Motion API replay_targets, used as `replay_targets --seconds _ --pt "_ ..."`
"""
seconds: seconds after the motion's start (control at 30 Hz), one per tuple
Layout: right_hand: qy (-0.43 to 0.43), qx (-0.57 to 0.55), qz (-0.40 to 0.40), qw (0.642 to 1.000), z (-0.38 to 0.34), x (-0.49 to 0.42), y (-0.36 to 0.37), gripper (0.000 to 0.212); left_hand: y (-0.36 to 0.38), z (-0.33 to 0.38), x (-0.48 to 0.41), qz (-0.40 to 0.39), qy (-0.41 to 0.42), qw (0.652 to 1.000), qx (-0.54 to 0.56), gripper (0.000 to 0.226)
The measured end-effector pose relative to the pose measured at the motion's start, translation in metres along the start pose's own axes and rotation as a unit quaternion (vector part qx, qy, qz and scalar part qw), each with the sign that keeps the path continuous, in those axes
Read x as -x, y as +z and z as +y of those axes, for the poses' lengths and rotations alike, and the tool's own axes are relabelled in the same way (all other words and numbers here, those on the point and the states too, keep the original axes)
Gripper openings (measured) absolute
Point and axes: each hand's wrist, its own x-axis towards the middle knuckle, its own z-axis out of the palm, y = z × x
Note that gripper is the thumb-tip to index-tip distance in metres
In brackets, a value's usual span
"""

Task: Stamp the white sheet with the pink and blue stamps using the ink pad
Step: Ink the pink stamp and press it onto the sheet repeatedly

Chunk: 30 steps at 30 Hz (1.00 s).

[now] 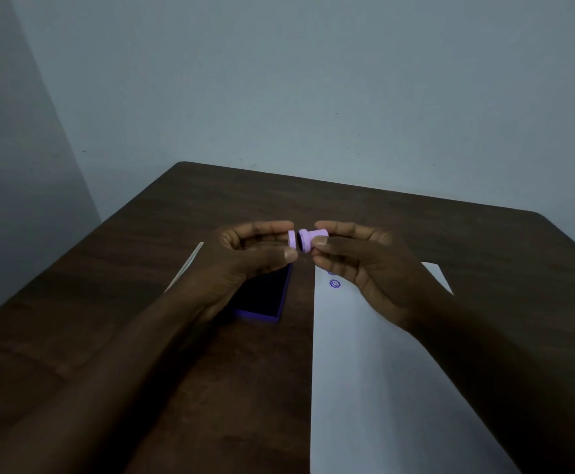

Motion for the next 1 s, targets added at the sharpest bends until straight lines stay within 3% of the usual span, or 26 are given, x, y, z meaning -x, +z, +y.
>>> replay_targets --seconds 0.2,0.4,0.57,1.0 --pt "0.008 0.001 0.001 1.0 0.0015 0.0008 0.0028 0.024 0.0034 0.0003 0.0012 -0.009 0.016 1.0 -0.001 0.045" --pt "0.007 0.008 -0.01 1.0 0.004 0.0006 0.005 0.035 0.0028 -0.0024 0.0022 0.007 0.02 0.999 -0.048 0.05" --pt "-0.002 0.041 -0.01 0.999 0.0064 -0.0014 0.0024 0.024 0.008 -0.0039 0.004 0.033 0.025 0.994 -0.097 0.041" --pt "-0.002 0.048 -0.014 0.999 0.0057 -0.001 0.001 0.034 0.0065 -0.0039 0.0042 0.03 0.034 0.994 -0.098 0.048"
